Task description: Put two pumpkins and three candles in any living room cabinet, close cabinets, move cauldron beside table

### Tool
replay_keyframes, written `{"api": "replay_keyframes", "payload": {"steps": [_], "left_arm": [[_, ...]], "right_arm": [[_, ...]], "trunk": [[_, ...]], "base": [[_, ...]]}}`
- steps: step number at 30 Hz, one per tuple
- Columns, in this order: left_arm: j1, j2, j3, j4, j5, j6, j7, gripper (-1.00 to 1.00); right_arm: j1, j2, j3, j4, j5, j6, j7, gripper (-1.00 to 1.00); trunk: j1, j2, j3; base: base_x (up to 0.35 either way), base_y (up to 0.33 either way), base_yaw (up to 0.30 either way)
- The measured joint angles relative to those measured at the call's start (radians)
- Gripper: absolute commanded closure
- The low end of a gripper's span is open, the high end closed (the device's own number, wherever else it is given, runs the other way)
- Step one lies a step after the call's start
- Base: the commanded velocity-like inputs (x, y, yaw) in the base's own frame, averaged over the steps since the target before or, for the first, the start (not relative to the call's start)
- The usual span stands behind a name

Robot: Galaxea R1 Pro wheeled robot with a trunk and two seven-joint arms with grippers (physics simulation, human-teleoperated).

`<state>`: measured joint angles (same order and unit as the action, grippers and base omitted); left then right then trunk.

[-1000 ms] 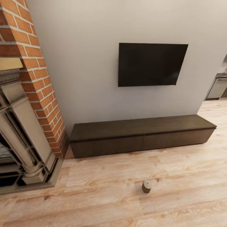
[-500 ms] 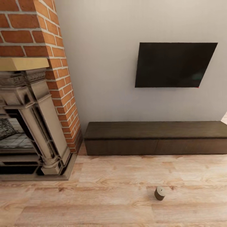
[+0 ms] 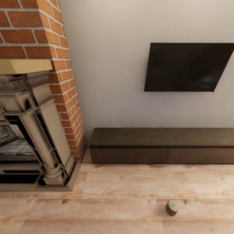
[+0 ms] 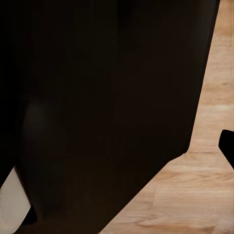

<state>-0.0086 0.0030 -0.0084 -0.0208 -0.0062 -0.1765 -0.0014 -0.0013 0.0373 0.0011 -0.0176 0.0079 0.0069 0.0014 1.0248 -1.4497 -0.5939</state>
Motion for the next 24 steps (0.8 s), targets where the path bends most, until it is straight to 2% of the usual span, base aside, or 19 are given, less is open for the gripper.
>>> {"api": "replay_keyframes", "payload": {"steps": [10,24], "left_arm": [[0.0,0.0,0.0,0.0,-0.001,-0.005,0.0,-1.0],[0.0,0.001,0.0,0.0,0.0,-0.007,0.0,-1.0]], "right_arm": [[0.0,0.001,-0.005,0.0,-0.009,0.0,0.0,-1.0],[0.0,0.001,-0.006,0.0,-0.009,0.0,0.0,-1.0]], "trunk": [[0.0,0.0,0.0],[0.0,0.0,0.0]], "base": [[0.204,-0.039,0.0],[0.022,-0.002,0.0]]}}
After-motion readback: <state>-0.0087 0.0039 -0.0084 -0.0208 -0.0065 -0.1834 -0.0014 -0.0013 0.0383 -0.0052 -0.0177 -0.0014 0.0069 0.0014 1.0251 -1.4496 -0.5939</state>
